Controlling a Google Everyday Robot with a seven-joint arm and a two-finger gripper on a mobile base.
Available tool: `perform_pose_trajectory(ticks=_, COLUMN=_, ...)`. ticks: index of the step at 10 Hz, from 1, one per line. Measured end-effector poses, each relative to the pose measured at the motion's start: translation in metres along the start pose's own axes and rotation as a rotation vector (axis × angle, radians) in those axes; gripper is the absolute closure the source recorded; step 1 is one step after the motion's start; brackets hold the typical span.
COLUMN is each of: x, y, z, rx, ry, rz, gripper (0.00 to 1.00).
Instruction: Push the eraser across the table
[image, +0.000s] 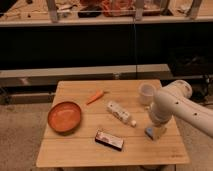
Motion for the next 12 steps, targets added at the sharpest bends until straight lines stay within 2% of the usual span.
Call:
perform_pose_trajectory(ticks=4, x=-0.017, y=0.007, z=0.010, rx=-0.009, ry=-0.022, rz=-0.041, gripper=0.20)
perform_pose_trajectory(ticks=12, x=-0.031, y=0.015, z=0.022, rx=-0.018, ry=-0.039, rz=-0.062, gripper=0.20)
